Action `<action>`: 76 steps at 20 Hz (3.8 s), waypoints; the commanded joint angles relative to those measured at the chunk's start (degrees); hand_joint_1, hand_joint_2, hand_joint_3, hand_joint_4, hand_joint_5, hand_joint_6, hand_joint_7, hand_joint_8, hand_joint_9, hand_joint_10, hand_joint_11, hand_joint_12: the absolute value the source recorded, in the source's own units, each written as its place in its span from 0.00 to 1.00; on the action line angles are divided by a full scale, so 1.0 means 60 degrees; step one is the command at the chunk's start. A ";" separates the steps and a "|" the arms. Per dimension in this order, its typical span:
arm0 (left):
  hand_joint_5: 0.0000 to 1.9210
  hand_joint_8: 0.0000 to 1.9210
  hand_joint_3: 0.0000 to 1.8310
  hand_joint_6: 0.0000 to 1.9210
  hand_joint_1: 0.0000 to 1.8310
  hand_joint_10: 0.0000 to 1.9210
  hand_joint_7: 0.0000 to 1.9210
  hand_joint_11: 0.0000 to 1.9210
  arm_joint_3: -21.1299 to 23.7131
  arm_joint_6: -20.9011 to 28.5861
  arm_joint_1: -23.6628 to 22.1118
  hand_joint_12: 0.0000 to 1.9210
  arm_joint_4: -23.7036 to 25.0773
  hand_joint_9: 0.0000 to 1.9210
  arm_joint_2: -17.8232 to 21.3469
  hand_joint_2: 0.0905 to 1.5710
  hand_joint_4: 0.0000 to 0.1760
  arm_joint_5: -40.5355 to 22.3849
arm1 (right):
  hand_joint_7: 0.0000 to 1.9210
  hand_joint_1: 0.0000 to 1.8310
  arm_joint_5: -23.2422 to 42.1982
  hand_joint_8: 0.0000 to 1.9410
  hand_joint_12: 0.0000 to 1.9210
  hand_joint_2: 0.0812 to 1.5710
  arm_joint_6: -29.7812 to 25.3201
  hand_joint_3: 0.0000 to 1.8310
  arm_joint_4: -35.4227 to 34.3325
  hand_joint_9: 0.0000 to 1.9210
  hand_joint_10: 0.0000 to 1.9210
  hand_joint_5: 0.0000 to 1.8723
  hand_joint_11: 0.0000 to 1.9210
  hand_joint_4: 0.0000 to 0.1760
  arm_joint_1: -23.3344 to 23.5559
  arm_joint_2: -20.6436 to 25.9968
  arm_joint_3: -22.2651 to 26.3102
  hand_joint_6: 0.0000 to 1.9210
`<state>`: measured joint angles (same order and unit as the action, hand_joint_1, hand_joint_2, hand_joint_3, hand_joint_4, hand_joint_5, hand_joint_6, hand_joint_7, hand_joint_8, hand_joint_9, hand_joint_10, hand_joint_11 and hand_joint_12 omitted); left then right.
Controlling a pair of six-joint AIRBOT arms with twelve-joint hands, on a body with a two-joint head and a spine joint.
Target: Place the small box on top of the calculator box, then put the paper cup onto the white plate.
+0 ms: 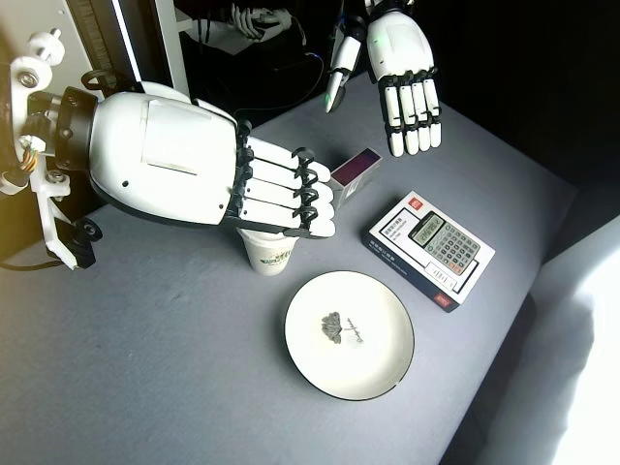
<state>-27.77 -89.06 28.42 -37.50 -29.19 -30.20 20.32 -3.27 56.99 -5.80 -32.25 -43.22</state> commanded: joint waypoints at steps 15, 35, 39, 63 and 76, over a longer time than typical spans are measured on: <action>0.01 0.00 0.00 0.00 0.54 0.00 0.00 0.00 -0.0124 -0.2108 0.0044 0.12 -0.2337 0.01 -0.1342 0.66 0.00 -0.0799 | 0.00 0.00 0.0794 0.00 0.00 0.79 -0.0088 0.00 -0.0381 0.00 0.00 0.02 0.00 0.00 0.0113 0.0126 0.0004 0.00; 0.08 0.00 0.00 0.00 0.67 0.00 0.07 0.00 -0.1066 -0.2492 0.0342 0.28 -0.2562 0.08 -0.2427 0.63 0.00 -0.0652 | 0.03 0.00 0.0799 0.00 0.01 0.79 -0.0090 0.00 -0.0381 0.02 0.00 0.04 0.01 0.00 0.0113 0.0127 0.0003 0.00; 0.09 0.00 0.00 0.00 0.68 0.01 0.10 0.00 -0.1418 -0.2491 0.0475 0.31 -0.2520 0.10 -0.2736 0.62 0.00 -0.0645 | 0.03 0.00 0.0799 0.00 0.01 0.79 -0.0091 0.00 -0.0381 0.02 0.00 0.04 0.01 0.00 0.0113 0.0127 0.0003 0.00; 0.40 0.49 0.00 0.57 0.75 0.70 0.52 0.24 -0.1728 -0.2170 0.0834 0.68 -0.2803 0.45 -0.3151 0.71 0.00 -0.0888 | 0.05 0.00 0.0801 0.00 0.15 0.80 -0.0081 0.00 -0.0377 0.05 0.00 0.06 0.00 0.00 0.0091 0.0129 0.0005 0.00; 0.38 0.50 0.00 0.60 0.75 0.71 0.51 0.25 -0.2412 -0.5201 -0.2128 0.67 -0.5521 0.44 -0.3022 0.72 0.00 0.0110 | 0.02 0.00 0.0791 0.00 0.07 0.81 -0.0066 0.00 -0.0371 0.02 0.00 0.03 0.00 0.00 0.0087 0.0129 0.0006 0.00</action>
<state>-42.37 -120.01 15.97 -72.44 -47.79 -27.68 21.17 -3.25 56.82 -5.87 -32.16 -43.22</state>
